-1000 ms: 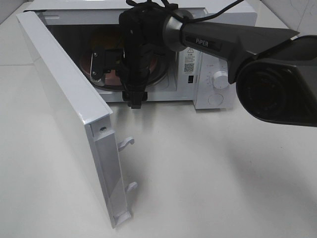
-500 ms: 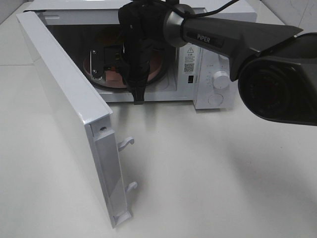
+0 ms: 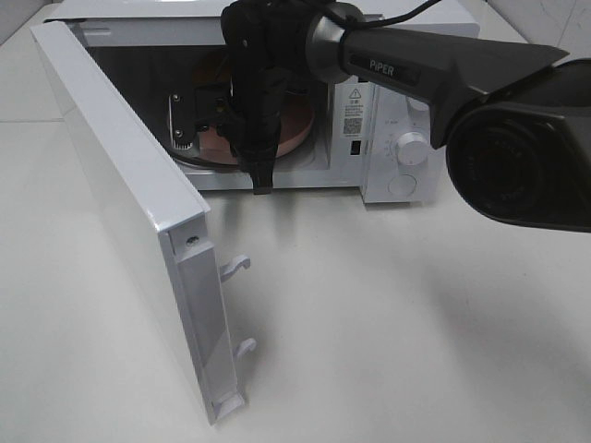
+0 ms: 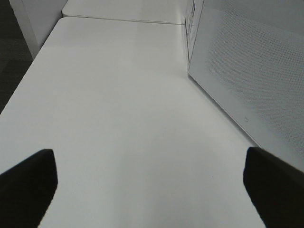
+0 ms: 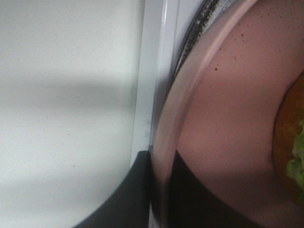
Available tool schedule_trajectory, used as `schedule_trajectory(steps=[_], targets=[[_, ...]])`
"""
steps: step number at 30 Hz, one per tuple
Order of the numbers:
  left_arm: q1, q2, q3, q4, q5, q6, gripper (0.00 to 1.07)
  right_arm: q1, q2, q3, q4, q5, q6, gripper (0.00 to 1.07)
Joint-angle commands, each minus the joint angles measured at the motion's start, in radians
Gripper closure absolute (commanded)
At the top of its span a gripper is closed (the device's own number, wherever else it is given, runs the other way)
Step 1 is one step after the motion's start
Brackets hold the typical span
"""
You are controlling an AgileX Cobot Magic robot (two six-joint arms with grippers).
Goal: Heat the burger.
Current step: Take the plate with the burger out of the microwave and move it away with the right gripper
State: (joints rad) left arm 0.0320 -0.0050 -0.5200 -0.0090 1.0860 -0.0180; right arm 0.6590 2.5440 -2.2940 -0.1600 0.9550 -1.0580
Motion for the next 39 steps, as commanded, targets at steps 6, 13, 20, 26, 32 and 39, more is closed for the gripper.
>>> schedule_trajectory(steps=[6,13,20,26,32,39], targets=[[-0.001,-0.002,0.003,-0.002,-0.015,-0.001,0.06,0.001,0.017,0.017,0.082,0.141,-0.013,1.07],[-0.001,-0.002,0.003,-0.002,-0.015,-0.001,0.06,0.001,-0.016,0.033,0.102,0.146,-0.019,1.07],[-0.001,-0.002,0.003,-0.002,-0.015,-0.001,0.06,0.001,-0.101,0.142,0.096,0.121,-0.021,1.07],[-0.001,-0.002,0.003,-0.002,-0.015,-0.001,0.06,0.001,-0.168,0.237,0.091,0.044,-0.018,1.07],[-0.001,-0.002,0.003,-0.002,-0.015,-0.001,0.06,0.001,-0.249,0.36,0.071,-0.038,0.002,1.07],[-0.001,-0.002,0.003,-0.002,-0.015,-0.001,0.06,0.001,-0.344,0.501,0.064,-0.14,0.006,1.07]])
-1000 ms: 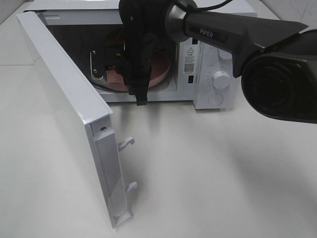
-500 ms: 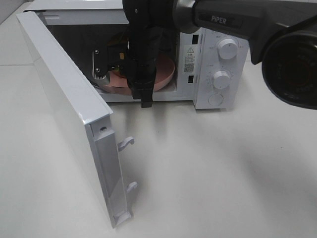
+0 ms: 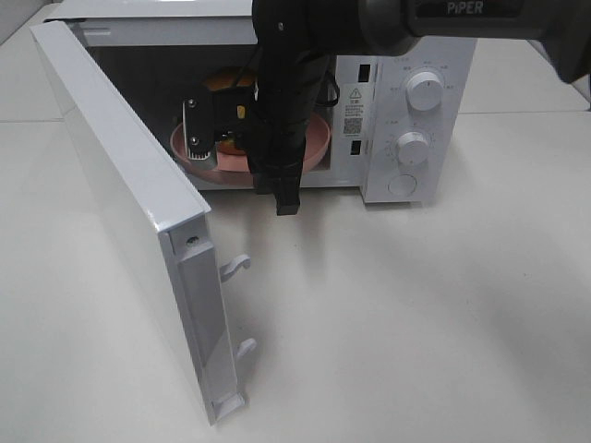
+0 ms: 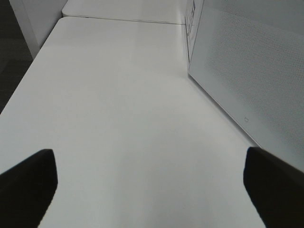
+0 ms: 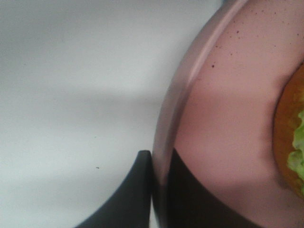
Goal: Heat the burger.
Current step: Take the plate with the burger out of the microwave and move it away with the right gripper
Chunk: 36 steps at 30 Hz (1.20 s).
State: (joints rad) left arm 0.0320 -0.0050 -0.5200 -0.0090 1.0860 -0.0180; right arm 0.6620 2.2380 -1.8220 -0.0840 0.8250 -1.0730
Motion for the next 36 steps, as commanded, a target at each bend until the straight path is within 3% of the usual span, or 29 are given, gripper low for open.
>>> schedule_trajectory(steps=[1,20,36], targets=[[-0.001,-0.002,0.003,-0.002,-0.015,-0.001,0.06,-0.002,-0.062,0.063,-0.012,-0.036,0.022,1.07],[-0.001,-0.002,0.003,-0.002,-0.015,-0.001,0.06,-0.002,-0.311,0.396,-0.068,-0.307,0.044,1.07],[-0.001,-0.002,0.003,-0.002,-0.015,-0.001,0.06,-0.002,-0.45,0.553,-0.093,-0.318,0.036,1.06]])
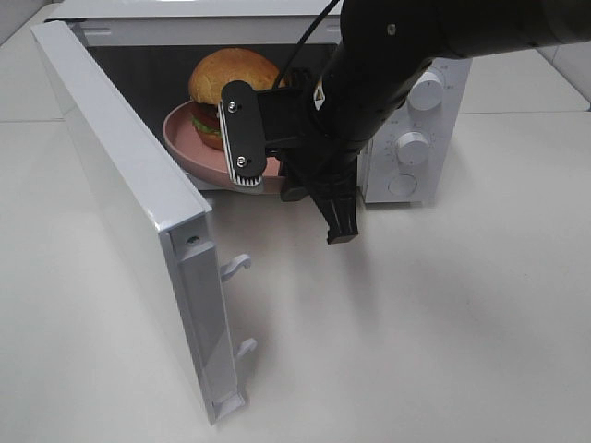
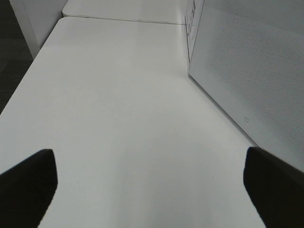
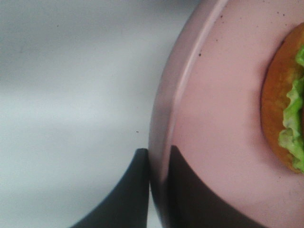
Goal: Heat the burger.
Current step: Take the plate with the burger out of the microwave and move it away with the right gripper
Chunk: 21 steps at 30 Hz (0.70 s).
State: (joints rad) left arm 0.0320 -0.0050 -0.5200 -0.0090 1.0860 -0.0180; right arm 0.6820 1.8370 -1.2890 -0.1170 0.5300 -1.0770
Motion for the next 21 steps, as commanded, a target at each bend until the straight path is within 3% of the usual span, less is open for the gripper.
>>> schedule_trajectory(steps=[1,21], targets=[[-0.001,-0.002,0.003,-0.002,-0.015,-0.001,0.06,-0.022,-0.068,0.041,-0.065,-0.03,0.041,1.06],[-0.001,-0.002,0.003,-0.002,-0.015,-0.001,0.06,-0.022,-0.248,0.204,-0.103,-0.029,0.062,1.05]])
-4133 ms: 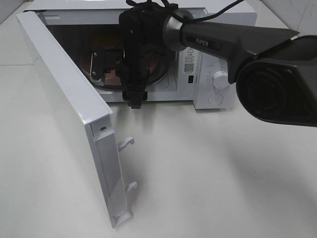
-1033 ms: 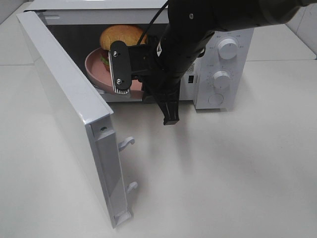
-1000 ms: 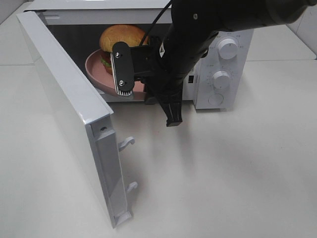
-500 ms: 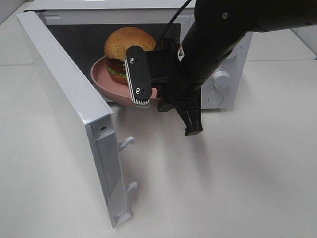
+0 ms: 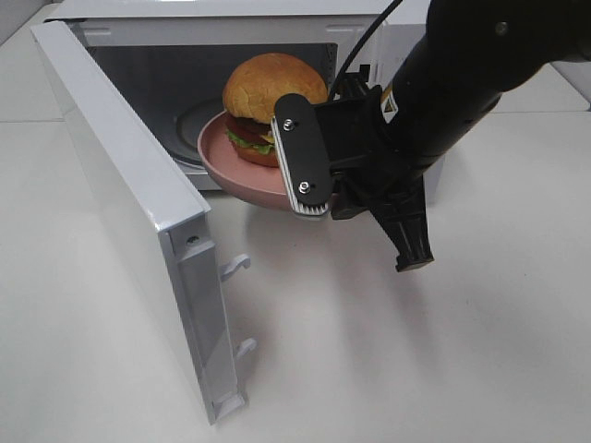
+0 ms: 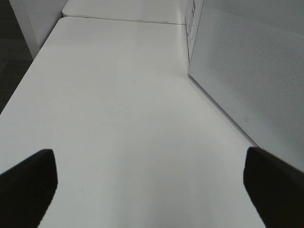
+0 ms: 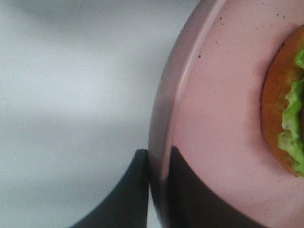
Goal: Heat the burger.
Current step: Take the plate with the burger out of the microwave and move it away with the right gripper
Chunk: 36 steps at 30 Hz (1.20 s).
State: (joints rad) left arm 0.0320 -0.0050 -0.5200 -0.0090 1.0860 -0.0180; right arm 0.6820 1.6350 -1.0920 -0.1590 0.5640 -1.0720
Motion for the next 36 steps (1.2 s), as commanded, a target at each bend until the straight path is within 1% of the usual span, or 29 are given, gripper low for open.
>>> schedule_trajectory(steps=[1,3,5,8,10,14,15,26,30,35,36], targets=[[-0.001,-0.002,0.003,-0.002,-0.015,-0.001,0.06,-0.022,-0.071,0.026,-0.063,-0.067,0.064,1.05],[-0.001,-0.002,0.003,-0.002,-0.015,-0.001,0.06,-0.022,-0.088,0.04,-0.063,-0.079,0.068,1.05],[-0.001,-0.002,0.003,-0.002,-0.015,-0.001,0.06,-0.022,-0.15,0.103,-0.063,-0.122,0.069,1.05],[-0.001,-0.002,0.003,-0.002,-0.015,-0.001,0.06,-0.022,-0.167,0.117,-0.064,-0.125,0.069,1.05],[-0.001,-0.002,0.003,-0.002,-0.015,-0.001,0.06,-0.022,-0.227,0.167,-0.074,-0.127,0.069,1.05],[-0.001,-0.002,0.003,-0.002,-0.015,-0.001,0.06,-0.022,-0.269,0.198,-0.089,-0.121,0.069,1.04],[-0.001,-0.002,0.003,-0.002,-0.015,-0.001,0.06,-0.022,-0.3,0.213,-0.097,-0.113,0.069,1.04],[-0.001,-0.002,0.003,-0.002,-0.015,-0.001,0.06,-0.022,-0.436,0.282,-0.136,-0.015,0.098,1.04],[-0.001,-0.002,0.003,-0.002,-0.015,-0.001,0.06,-0.022,-0.517,0.331,-0.196,0.013,0.144,1.04],[-0.001,-0.002,0.003,-0.002,-0.015,-0.001,0.06,-0.022,-0.576,0.361,-0.208,0.056,0.167,1.04],[-0.001,-0.002,0.003,-0.002,-0.015,-0.001,0.06,-0.022,-0.602,0.378,-0.24,0.073,0.201,1.04]])
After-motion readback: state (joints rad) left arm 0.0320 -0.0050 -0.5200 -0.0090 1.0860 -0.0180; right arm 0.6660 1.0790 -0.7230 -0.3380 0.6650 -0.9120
